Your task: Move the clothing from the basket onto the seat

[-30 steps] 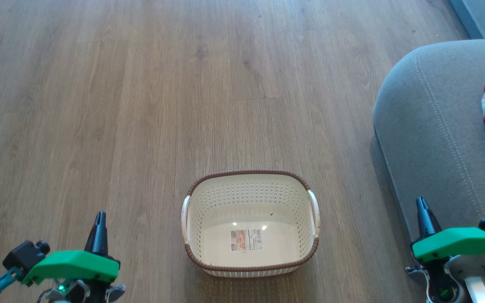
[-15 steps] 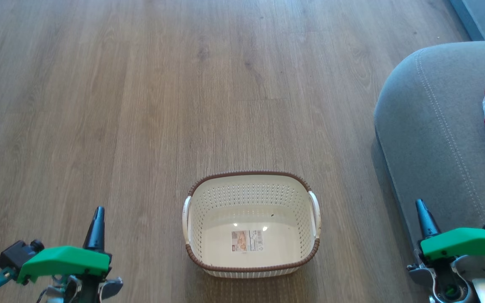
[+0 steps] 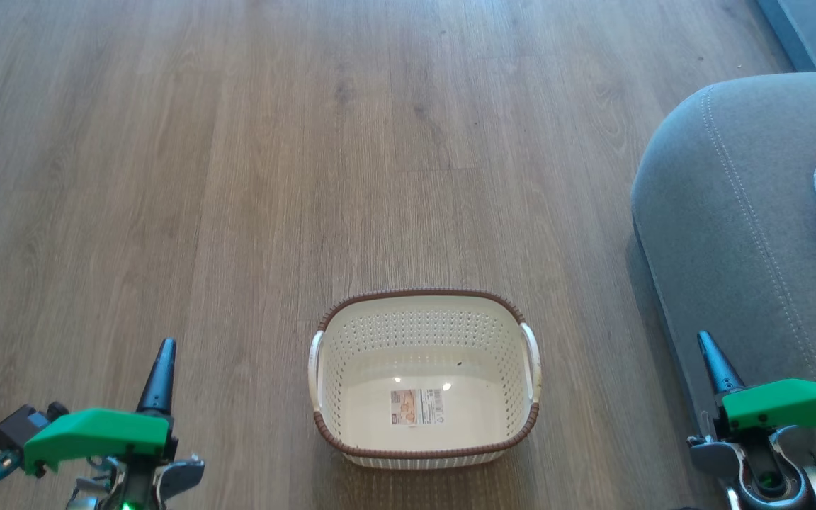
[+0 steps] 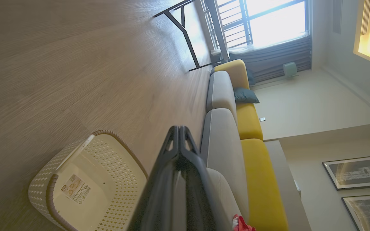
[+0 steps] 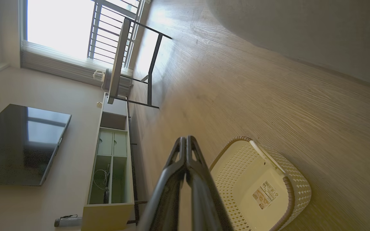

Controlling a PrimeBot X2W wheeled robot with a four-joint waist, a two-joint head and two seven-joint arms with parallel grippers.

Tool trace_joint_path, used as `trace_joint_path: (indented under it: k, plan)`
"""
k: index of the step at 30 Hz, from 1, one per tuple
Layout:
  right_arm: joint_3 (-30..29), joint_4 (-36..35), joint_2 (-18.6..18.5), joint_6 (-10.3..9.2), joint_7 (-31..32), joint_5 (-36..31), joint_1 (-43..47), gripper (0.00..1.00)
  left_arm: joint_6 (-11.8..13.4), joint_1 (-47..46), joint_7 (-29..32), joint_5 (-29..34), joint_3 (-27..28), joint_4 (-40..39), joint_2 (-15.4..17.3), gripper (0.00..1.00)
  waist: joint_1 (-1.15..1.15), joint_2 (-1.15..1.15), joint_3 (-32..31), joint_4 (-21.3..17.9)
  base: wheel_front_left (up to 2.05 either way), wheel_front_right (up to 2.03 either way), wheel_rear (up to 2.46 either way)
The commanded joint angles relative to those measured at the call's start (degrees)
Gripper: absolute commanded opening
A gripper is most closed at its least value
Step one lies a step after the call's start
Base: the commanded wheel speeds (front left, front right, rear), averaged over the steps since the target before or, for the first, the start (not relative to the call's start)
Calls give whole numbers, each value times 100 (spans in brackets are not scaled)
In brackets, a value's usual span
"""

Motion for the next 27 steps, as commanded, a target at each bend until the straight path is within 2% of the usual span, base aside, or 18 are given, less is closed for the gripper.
trace_joint_path:
  k: [1,27]
  plan:
    - [54,-199,-13,30,53,146,-264,0,-61,-334,51,-138,190,-201,22,0,0,0,-1,2,0,0,0]
    - [-125,-202,39,39,495,1798,-300,0,-195,-504,490,-1821,371,-221,26,0,0,0,-39,48,0,0,0]
